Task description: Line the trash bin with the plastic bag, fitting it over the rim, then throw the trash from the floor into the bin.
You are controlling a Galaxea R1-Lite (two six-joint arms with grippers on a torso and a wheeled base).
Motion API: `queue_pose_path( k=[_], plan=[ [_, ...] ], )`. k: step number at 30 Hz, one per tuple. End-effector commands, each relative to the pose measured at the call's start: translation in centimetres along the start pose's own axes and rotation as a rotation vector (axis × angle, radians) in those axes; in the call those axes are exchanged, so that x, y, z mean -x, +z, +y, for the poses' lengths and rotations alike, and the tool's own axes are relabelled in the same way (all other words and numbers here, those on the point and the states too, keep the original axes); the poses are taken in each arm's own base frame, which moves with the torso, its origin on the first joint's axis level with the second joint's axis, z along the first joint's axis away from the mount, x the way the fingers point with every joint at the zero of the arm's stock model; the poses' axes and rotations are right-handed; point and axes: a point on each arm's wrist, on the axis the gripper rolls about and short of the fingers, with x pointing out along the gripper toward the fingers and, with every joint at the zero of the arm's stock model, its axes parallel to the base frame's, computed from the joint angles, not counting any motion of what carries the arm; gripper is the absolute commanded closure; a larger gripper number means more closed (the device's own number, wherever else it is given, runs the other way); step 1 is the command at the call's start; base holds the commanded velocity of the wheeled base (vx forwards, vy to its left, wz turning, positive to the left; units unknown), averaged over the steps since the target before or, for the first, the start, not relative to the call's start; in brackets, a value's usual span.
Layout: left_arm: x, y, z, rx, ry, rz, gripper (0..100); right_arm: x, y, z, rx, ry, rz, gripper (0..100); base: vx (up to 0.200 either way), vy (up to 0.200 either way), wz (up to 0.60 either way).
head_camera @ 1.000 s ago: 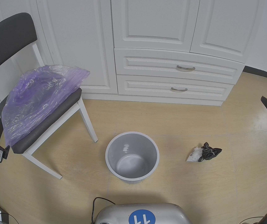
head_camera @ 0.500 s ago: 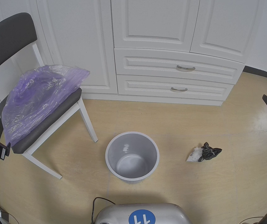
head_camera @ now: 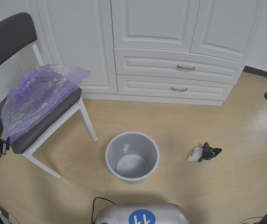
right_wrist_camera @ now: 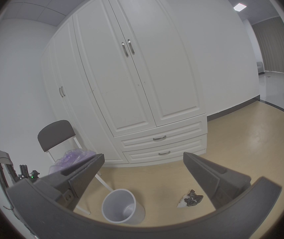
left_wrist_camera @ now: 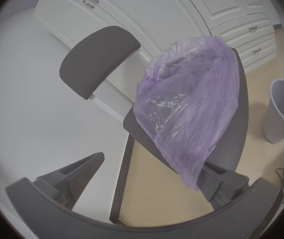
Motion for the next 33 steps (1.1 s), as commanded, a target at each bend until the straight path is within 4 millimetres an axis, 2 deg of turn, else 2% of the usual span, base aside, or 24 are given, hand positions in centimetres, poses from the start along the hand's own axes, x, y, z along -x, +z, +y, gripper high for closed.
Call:
queue_pose_path(
  k=[1, 8, 12, 17, 20, 21, 25, 33],
  plan=[
    [-0.7, -1.0, -0.8, 0.025, -0.015, 0.027, 0, 0.2, 0.3, 0.1, -0.004, 0.004, -0.014, 0, 0.000, 0.000, 0.00],
    [-0.7, -1.8, -1.1, 0.163, 0.104, -0.037, 0, 0.4, 0.4, 0.1, -0.009, 0.007, -0.024, 0, 0.000, 0.000, 0.00],
    [-0.3, -1.7, -1.0, 0.232, 0.105, -0.042, 0, 0.5, 0.5, 0.1, -0.010, 0.008, -0.027, 0, 0.000, 0.000, 0.00],
    [0.7, -0.6, -0.1, 0.331, 0.147, -0.106, 0, 0.5, 0.5, 0.1, -0.010, 0.008, -0.029, 0, 0.000, 0.000, 0.00],
    [1.0, -0.4, 0.1, 0.335, 0.152, -0.121, 0, 0.5, 0.4, 0.1, -0.009, 0.007, -0.024, 0, 0.000, 0.000, 0.00],
    [2.0, -0.3, 0.2, 0.332, 0.156, -0.134, 0, 0.5, 0.4, 0.1, -0.010, 0.009, -0.022, 0, 0.000, 0.000, 0.00],
    [2.9, -0.2, 0.3, 0.334, 0.157, -0.144, 0, 0.5, 0.4, 0.1, -0.009, 0.006, -0.023, 0, 0.000, 0.000, 0.00],
    [3.0, -0.1, 0.4, 0.336, 0.163, -0.155, 0, 0.6, 0.4, 0.1, -0.009, 0.007, -0.026, 0, 0.000, 0.000, 0.00]
  ],
)
